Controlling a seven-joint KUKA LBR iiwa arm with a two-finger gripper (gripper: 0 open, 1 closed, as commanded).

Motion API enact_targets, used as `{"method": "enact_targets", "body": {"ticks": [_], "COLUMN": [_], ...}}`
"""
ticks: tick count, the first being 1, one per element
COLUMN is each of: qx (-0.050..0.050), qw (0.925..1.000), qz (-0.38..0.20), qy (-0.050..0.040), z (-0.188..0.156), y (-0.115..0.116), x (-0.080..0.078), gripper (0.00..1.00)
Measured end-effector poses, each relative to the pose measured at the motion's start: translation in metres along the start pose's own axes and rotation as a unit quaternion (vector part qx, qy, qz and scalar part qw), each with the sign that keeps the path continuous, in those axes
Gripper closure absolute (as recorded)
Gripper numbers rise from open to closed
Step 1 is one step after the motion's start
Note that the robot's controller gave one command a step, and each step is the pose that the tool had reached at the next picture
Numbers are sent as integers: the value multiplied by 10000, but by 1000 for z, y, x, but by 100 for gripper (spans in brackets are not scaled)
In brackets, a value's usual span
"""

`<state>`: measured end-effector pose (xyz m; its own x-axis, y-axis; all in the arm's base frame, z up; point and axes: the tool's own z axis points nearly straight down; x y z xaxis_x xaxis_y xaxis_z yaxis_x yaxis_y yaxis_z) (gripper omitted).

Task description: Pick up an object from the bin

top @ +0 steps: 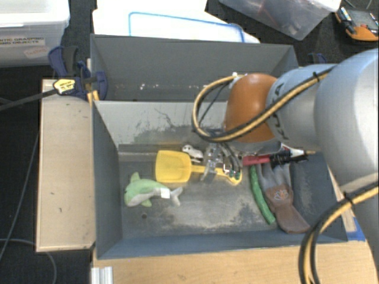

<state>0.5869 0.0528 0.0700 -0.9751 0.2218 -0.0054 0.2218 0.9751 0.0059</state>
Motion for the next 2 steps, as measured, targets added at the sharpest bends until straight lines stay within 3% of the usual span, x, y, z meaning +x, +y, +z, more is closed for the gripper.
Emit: {"method": "enact_targets", "body": {"ticks": [1,2], "qx": [7,8], "qw": [9998,9998], "qz": [-177,-179], "qy": [-21,-21], "z": [0,0], "y": [23,23], "x": [14,14], "gripper": [100,100]}}
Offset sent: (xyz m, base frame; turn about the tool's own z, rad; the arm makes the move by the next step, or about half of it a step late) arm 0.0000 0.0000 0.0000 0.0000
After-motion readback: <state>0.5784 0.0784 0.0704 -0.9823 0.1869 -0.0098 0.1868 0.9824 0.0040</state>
